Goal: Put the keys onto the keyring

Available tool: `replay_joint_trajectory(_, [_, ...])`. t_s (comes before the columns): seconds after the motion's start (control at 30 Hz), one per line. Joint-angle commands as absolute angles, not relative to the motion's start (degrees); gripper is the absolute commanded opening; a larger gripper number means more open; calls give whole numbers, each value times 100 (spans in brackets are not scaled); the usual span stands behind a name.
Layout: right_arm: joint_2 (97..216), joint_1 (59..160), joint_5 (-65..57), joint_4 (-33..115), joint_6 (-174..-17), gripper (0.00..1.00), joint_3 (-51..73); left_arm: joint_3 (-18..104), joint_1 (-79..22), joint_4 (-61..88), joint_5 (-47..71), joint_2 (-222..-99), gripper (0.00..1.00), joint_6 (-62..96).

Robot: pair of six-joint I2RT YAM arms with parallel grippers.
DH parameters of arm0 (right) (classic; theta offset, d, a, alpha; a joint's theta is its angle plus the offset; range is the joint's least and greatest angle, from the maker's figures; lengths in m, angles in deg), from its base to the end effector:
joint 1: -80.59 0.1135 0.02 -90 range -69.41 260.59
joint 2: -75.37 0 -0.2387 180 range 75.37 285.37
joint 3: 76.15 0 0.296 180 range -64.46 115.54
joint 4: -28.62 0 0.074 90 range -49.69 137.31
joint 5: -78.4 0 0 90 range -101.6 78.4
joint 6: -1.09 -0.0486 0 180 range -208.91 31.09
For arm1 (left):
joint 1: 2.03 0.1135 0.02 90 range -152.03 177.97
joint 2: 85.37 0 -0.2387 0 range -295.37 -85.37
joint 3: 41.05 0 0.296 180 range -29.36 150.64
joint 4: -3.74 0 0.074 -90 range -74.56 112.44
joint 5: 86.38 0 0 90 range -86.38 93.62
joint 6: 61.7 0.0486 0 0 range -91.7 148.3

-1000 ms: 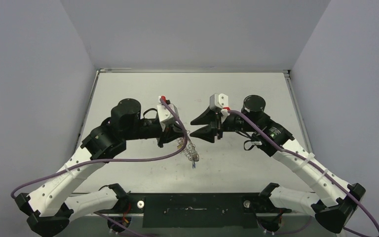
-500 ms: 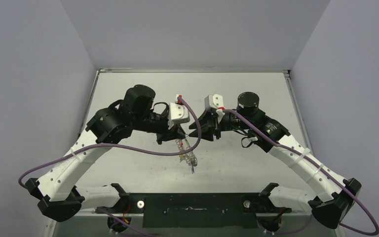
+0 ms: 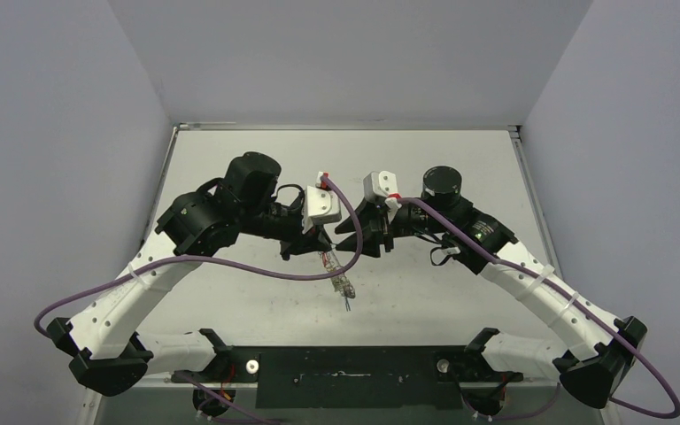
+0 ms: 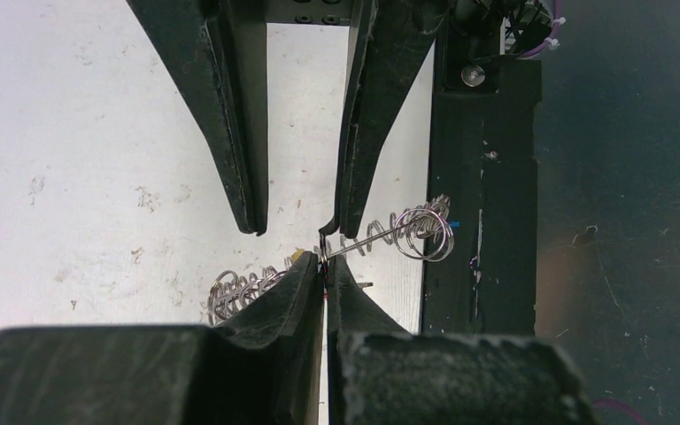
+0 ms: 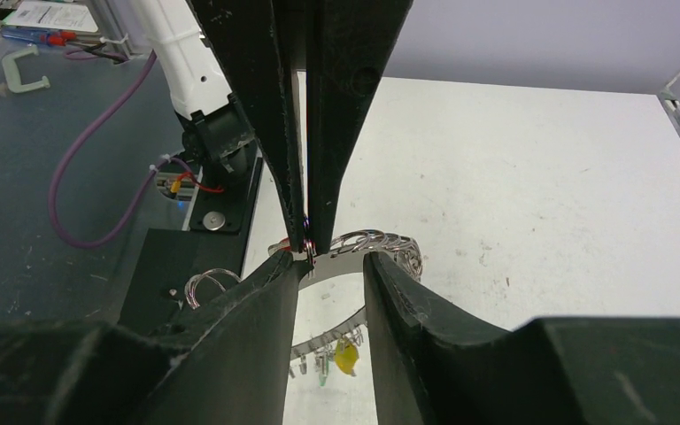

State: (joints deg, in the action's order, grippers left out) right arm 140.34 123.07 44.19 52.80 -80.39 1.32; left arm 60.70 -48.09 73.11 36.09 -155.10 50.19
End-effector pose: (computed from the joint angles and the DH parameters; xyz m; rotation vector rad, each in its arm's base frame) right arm 0.1994 0.2371 0.3733 -1.4028 1.2271 1.2736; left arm 0.1753 -0.2195 0.4246 1.5020 1.6580 -0.8599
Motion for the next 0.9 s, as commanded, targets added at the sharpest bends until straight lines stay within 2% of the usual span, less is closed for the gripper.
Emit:
replay_joint_trajectory(0.0, [14052, 12389, 4631, 5031, -8005, 34, 178, 6284, -4817, 6853, 3854, -15368, 0, 5021])
replay_joint_trajectory(0.07, [14082, 12423, 4632, 4987, -8020, 30, 141, 6223, -4819, 6782, 3868, -15341, 0, 4989])
replay_joint_trajectory(0.2, [14127, 12449, 4632, 4974, -8021, 17, 109, 6093, -4820, 6634, 3890, -15287, 0, 4909])
replay_joint_trajectory(0.4, [14132, 12486, 4605, 4965, -8023, 13, 109, 5960, -4821, 6427, 3965, -15217, 0, 4777])
replay_joint_trajectory(0.47, [14153, 12497, 4590, 5011, -7985, 13, 107, 5950, -4817, 6406, 3966, -15208, 0, 4781])
replay_joint_trajectory(0.57, [14155, 12518, 4526, 5175, -7847, 24, 98, 5946, -4818, 6378, 3957, -15195, 0, 4766])
replay_joint_trajectory(0.6, [14155, 12527, 4500, 5226, -7802, 24, 99, 5943, -4817, 6371, 3957, -15191, 0, 4757])
replay_joint_trajectory(0.63, [14161, 12532, 4478, 5296, -7748, 19, 114, 5934, -4823, 6369, 3957, -15186, 0, 4751])
replay_joint_trajectory(0.67, [14174, 12532, 4466, 5383, -7689, 7, 137, 5921, -4820, 6356, 3950, -15178, 0, 4736])
replay_joint_trajectory(0.7, [14192, 12532, 4479, 5472, -7641, 0, 171, 5905, -4819, 6338, 3936, -15167, 0, 4725])
replay_joint_trajectory(0.87, [14162, 12537, 4408, 5579, -7576, 0, 189, 5792, -4817, 6252, 3834, -15069, 0, 4661])
